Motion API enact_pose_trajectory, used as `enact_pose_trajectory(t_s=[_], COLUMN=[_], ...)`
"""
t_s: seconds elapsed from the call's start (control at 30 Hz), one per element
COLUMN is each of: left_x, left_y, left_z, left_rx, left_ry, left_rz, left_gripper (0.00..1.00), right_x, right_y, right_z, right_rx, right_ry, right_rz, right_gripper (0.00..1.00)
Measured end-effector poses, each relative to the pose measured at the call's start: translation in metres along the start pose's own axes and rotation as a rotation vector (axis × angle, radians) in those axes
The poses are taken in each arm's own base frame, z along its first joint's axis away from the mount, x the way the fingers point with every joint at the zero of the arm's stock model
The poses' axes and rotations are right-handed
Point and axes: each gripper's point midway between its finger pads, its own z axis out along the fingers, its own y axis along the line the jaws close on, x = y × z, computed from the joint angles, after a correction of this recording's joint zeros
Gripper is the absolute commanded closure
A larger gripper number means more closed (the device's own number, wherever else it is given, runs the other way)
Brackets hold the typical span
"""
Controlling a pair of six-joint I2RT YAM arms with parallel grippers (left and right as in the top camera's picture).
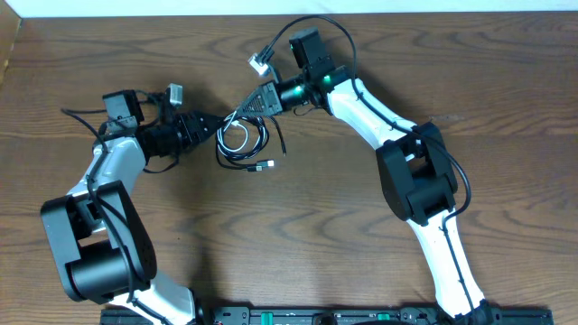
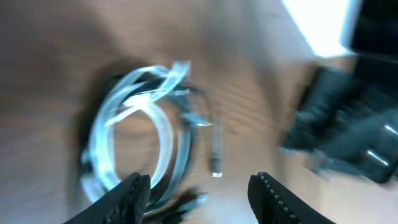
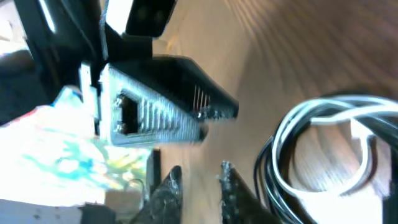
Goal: Untangle cables
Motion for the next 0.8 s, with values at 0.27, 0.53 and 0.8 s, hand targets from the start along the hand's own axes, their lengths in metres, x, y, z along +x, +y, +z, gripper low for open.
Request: enact_pose_trajectory(t_s=[0.27,0.53,0.8], left_x=[-0.004,-0.006,-0.006], left_y=[0.051,0.061,0.061], left_z=[-0.015,-0.02,-0.02], left_rx=[-0.248,-0.29,-0.291], left_ry=[-0.063,-0.086,-0.087], left_rz=[-0.217,-0.253,-0.256], left_gripper=[0.44,0.43,0.43], right_x=[0.039,0.056,0.063], right_y=[-0.035,-0.071,-0.084], right_z=[0.005,0.015,0.031], right_rx=[0.204,0.495,0.729], right_ry=[0.104,0.169,0.175], right_rz=[-0.027,-0.085,-0.092], right_gripper=[0.66,0.65,0.55])
